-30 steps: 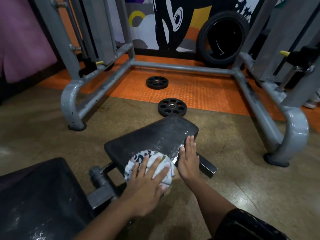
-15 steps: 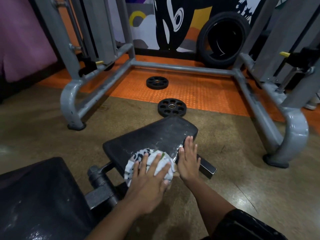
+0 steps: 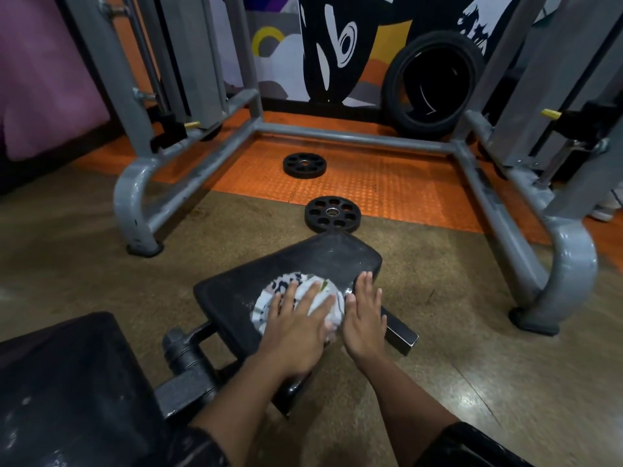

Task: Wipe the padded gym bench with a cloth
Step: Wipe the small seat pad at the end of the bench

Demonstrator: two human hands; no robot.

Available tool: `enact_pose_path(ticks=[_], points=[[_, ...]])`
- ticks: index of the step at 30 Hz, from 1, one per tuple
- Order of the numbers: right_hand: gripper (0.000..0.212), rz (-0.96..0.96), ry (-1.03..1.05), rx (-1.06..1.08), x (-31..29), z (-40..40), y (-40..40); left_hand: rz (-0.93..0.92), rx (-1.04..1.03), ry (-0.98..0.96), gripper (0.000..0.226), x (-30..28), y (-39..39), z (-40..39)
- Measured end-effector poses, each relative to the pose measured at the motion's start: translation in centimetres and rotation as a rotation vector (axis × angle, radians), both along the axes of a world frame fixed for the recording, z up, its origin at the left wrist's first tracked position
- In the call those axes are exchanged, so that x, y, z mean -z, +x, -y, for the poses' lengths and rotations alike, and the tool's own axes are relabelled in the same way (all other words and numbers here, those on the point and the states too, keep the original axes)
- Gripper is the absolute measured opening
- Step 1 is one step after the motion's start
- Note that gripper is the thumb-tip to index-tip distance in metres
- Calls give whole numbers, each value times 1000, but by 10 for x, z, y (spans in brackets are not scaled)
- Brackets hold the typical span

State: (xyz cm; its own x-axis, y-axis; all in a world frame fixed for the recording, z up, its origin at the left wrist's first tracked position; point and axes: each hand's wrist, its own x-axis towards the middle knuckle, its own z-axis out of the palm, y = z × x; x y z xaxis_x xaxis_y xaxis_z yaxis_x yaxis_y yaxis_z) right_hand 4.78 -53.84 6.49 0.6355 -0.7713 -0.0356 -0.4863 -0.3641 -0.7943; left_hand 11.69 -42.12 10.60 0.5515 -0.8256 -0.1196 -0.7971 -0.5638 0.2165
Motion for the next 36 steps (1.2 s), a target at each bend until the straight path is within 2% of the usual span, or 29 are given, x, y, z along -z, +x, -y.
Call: enact_pose_path(ticks=[4,6,9,12,14,17,19,23,26,29,32,34,36], points=[[52,-23,-8,-11,0,3,-3,-119,-149,10,51,-7,43,9],[52,-21,8,-30,-1,5,-4,-85,-214,-14,51,-4,37,-1],[51,-5,39,-38,-1,7,-3,27,-113,-33,51,-2,-3,-3],[49,3,58,-27,-2,10,-5,30,34,-13,51,-1,-8,21],[48,7,70,-21,-2,11,-7,-12,18,9,52,-5,19,37],[47,12,106,-18,-6,13,-8,-107,-140,25,50,-12,54,32],[46,23,155,-5,-9,14,-6,-70,-171,6,50,-8,42,15],[44,73,228,33,-13,16,-2,46,-3,-30,51,0,-18,8],[45,57,219,41,-14,14,-2,30,26,8,52,-2,-4,28],[44,32,225,28,-17,15,-5,-34,-111,24,53,-5,29,20],[44,50,242,6,-16,17,-7,-86,-303,-66,58,-3,30,-14],[45,69,263,7,-16,17,-4,-27,-262,-87,60,-6,1,-24],[47,69,275,21,-18,17,-2,21,-104,-89,61,-6,-27,-15]])
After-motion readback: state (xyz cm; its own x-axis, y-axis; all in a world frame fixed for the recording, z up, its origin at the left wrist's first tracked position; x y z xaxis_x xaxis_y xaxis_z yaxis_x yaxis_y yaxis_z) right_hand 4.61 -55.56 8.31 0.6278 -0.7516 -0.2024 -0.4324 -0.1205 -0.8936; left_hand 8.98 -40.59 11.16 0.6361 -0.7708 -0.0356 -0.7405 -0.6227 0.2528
